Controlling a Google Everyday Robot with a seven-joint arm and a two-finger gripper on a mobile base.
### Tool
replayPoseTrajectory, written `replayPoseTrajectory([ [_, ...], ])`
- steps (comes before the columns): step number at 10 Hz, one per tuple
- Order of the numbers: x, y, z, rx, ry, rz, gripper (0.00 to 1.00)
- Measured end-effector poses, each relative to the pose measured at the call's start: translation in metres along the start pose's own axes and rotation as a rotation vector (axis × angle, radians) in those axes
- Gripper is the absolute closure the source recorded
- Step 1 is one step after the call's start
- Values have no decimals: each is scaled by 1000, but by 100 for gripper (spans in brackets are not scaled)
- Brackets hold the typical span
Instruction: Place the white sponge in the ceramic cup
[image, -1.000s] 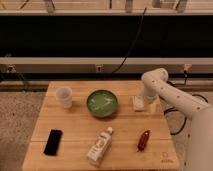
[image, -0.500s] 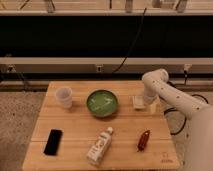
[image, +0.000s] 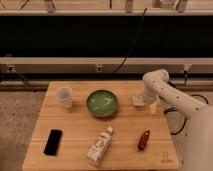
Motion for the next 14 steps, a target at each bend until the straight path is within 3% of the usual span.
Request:
replayPoseTrajectory([
  [4, 5, -2, 3, 0, -4, 10, 29],
  [8, 6, -2, 1, 0, -3, 10, 59],
  [11, 6, -1, -2, -3, -4, 10, 58],
  [12, 6, -1, -2, -3, -4, 10, 63],
  [14, 6, -1, -2, -3, -4, 10, 84],
])
